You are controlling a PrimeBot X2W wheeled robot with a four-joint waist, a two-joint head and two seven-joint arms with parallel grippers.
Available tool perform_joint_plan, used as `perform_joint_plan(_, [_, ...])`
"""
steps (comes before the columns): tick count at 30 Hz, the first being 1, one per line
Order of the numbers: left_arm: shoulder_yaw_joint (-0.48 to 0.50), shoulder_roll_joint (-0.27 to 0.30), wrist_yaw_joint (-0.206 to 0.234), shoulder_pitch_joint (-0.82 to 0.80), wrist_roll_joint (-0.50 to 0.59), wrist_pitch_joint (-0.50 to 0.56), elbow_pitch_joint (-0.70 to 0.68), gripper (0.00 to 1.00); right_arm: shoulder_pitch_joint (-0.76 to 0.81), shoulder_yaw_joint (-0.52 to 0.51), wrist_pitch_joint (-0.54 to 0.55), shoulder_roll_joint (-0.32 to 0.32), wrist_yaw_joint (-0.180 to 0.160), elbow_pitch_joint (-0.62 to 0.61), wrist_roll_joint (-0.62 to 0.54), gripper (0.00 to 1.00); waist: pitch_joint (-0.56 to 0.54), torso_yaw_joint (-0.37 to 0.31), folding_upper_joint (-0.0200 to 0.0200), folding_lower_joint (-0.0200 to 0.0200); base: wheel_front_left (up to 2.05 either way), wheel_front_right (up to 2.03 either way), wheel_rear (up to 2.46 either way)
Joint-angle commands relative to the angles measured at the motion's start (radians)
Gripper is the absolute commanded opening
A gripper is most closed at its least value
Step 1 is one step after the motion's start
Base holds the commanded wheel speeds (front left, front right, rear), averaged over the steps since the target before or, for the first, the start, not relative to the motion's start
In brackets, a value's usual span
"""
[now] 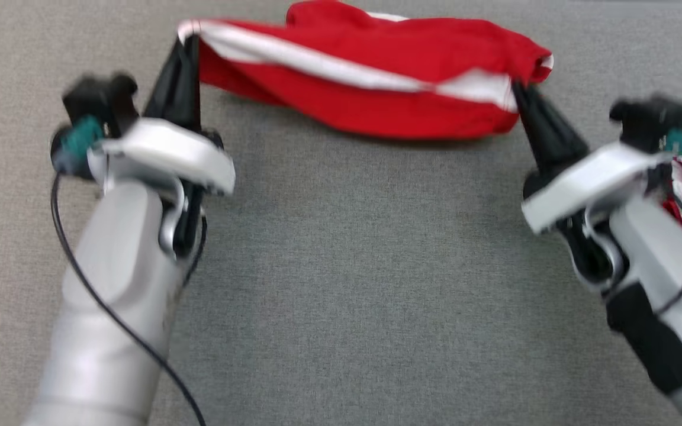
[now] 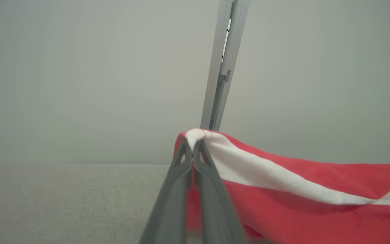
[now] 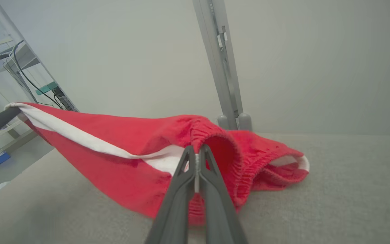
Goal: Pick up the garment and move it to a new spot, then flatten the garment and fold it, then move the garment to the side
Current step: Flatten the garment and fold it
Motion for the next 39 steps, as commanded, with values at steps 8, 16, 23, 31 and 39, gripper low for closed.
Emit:
perform_joint_plan(8, [-0.024,0.053,0.038,0.403,0.07,0.012,-0.331,0.0,0.299,0.025,-0.006,-0.083,0.0,-0.155,0.101,0.0,-0.091,-0.031,0.0,-0.0001,0.0,0.0,0.0])
perform_joint_plan(16, [-0.051,0.122,0.102,0.8,0.051,0.228,-0.688,0.0,0.502,0.078,0.018,-0.152,0.0,-0.211,0.185,0.0,-0.2,-0.034,0.0,-0.0001,0.0,0.0,0.0])
perform_joint_plan(23, [-0.109,0.154,0.139,1.039,0.03,0.42,-0.923,0.0,0.667,0.031,0.035,-0.191,0.0,-0.272,0.229,0.0,-0.257,0.011,0.0,-0.0001,0.0,0.0,0.0])
perform_joint_plan(31, [-0.112,0.205,0.175,1.189,0.007,0.564,-1.075,0.0,0.86,-0.059,0.075,-0.187,0.0,-0.357,0.232,0.0,-0.299,0.033,0.0,-0.0001,0.0,0.0,0.0])
perform_joint_plan(39, [-0.037,0.277,0.199,1.193,0.001,0.633,-1.174,0.0,0.988,-0.189,0.177,-0.128,0.0,-0.505,0.199,0.0,-0.295,-0.018,0.0,-0.0001,0.0,0.0,0.0])
